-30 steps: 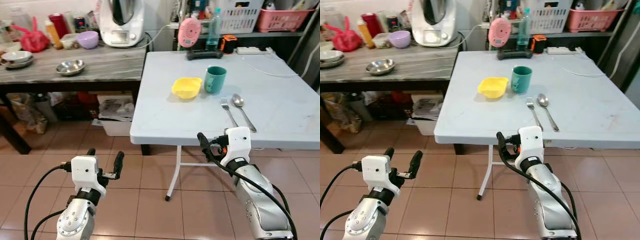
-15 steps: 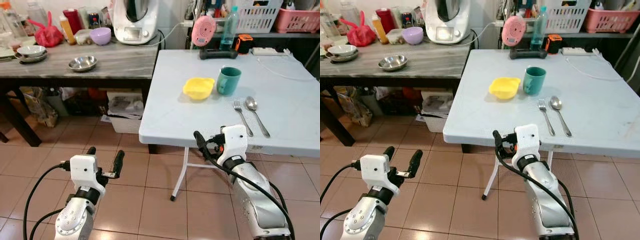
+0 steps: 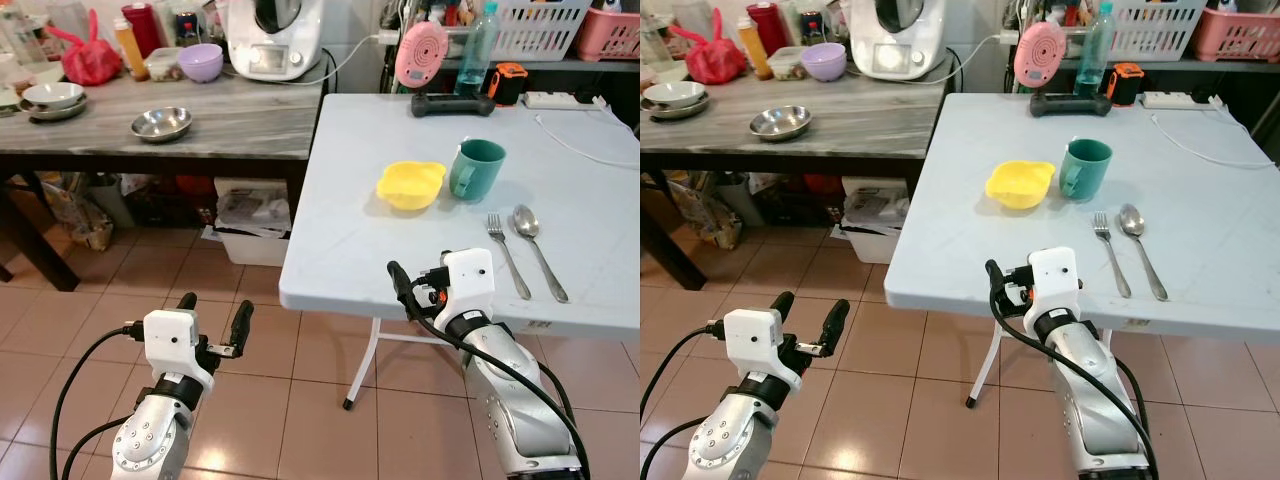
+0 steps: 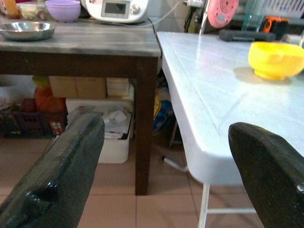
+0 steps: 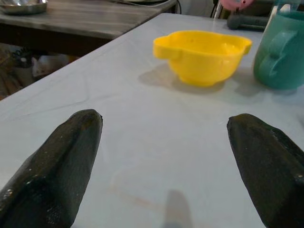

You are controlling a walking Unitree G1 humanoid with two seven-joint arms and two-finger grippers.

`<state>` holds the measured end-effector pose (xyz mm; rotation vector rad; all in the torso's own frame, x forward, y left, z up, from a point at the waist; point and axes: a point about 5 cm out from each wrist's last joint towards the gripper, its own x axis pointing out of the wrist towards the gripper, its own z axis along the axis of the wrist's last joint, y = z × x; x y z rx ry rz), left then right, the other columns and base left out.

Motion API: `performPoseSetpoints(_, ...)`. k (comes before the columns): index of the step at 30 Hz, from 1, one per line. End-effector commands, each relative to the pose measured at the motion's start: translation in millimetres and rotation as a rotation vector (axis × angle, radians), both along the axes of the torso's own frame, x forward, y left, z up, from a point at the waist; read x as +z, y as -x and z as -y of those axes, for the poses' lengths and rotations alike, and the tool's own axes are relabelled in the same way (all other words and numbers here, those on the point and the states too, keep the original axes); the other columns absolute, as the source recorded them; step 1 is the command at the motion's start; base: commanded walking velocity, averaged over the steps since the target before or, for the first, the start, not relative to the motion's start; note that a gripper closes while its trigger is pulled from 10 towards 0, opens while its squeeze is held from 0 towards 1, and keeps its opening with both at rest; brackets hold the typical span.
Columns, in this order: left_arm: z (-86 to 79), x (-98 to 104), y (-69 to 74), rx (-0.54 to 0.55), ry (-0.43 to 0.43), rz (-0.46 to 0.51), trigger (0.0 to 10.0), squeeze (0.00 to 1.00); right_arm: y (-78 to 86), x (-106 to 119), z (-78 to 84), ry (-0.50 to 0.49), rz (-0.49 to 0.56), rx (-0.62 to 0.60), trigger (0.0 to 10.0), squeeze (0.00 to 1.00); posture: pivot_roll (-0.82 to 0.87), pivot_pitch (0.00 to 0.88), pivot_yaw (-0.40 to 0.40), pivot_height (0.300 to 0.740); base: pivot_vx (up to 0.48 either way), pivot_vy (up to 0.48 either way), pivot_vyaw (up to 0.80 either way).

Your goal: Setting the table

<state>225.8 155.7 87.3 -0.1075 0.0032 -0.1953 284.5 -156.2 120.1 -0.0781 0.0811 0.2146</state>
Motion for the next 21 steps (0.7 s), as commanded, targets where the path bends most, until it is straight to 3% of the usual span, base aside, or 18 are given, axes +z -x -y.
performPoseSetpoints(1, -6.3, 2.6, 1.2, 0.005, -0.018, 0.012, 10.0, 0.00, -0.9, 3.5, -6.9, -0.012, 0.014, 0.024, 10.0, 0.00, -0.10, 0.015, 0.048, 0.740, 0.412, 0.000, 0.00)
performPoseSetpoints(12, -3.7, 1.1, 3.5, -0.013, -0.021, 0.004, 10.0, 0.00, 1.1, 1.9, -8.2, -0.019, 0.004, 0.027, 10.0, 0.00, -0.10, 0.022, 0.052, 0.740, 0.425, 0.000, 0.00)
performPoseSetpoints(16, -4.0, 0.7, 3.3, -0.014, -0.023, 0.001, 10.0, 0.00, 1.0, 1.8, -8.4, -0.017, 0.002, 0.024, 10.0, 0.00, -0.11, 0.025, 0.055, 0.740, 0.428, 0.000, -0.51)
performPoseSetpoints(21, -2.6, -0.3, 3.8, -0.025, -0.026, -0.004, 10.0, 0.00, 1.5, 1.3, -8.9, -0.017, 0.001, 0.025, 10.0, 0.00, -0.11, 0.026, 0.056, 0.740, 0.428, 0.000, 0.00)
